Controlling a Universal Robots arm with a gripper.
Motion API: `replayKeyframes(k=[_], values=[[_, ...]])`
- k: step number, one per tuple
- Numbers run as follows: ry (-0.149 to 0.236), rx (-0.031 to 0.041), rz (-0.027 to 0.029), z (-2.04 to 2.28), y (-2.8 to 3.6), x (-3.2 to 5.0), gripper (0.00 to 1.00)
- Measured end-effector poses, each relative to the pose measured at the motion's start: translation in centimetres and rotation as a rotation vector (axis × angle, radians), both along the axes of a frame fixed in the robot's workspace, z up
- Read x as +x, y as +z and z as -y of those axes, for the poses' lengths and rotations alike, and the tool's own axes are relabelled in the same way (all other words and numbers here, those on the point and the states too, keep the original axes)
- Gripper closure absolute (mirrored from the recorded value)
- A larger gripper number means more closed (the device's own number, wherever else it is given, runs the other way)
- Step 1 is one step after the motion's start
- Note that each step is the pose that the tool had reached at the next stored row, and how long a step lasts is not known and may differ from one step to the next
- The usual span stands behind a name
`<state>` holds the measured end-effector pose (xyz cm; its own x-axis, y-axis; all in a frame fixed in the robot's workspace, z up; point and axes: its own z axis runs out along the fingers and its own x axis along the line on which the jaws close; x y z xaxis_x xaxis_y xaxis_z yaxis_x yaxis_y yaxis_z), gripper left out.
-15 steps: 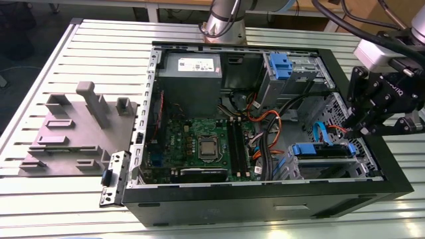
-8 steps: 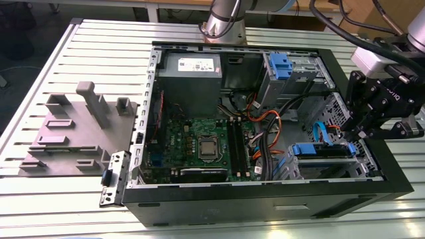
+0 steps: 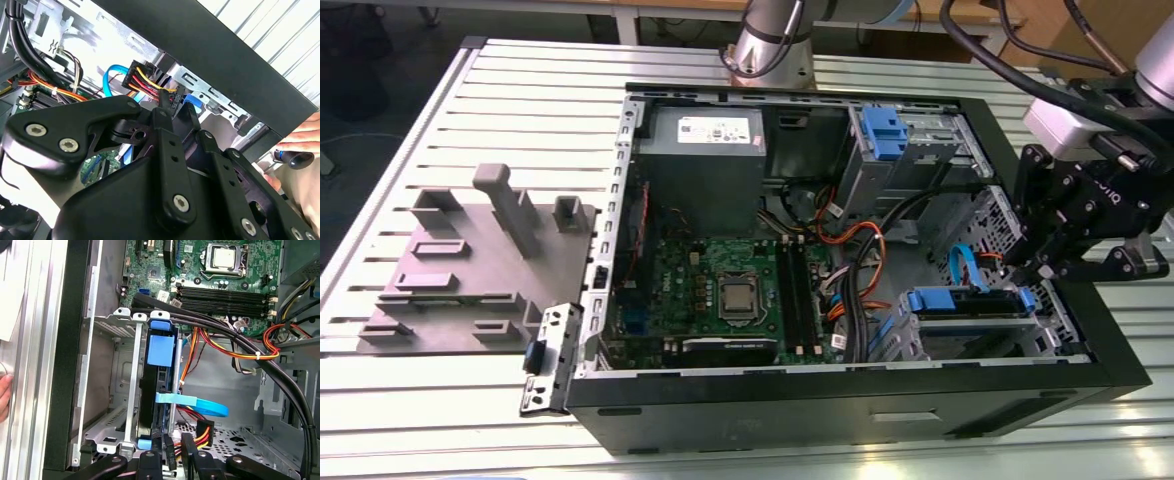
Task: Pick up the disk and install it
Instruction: 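Insert the second disk wire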
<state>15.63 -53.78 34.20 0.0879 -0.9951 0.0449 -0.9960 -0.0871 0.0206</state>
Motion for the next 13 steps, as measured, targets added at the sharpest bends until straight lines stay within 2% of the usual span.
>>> replayKeyframes(k=[4,5,7,8,13], values=[[0.0,0.0,0.0,0.0,0.0,0.0,0.7],[0.0,0.0,0.0,0.0,0.0,0.0,0.78],[0.0,0.0,0.0,0.0,0.0,0.0,0.78],[0.0,0.0,0.0,0.0,0.0,0.0,0.84],[0.0,0.0,0.0,0.0,0.0,0.0,0.84]])
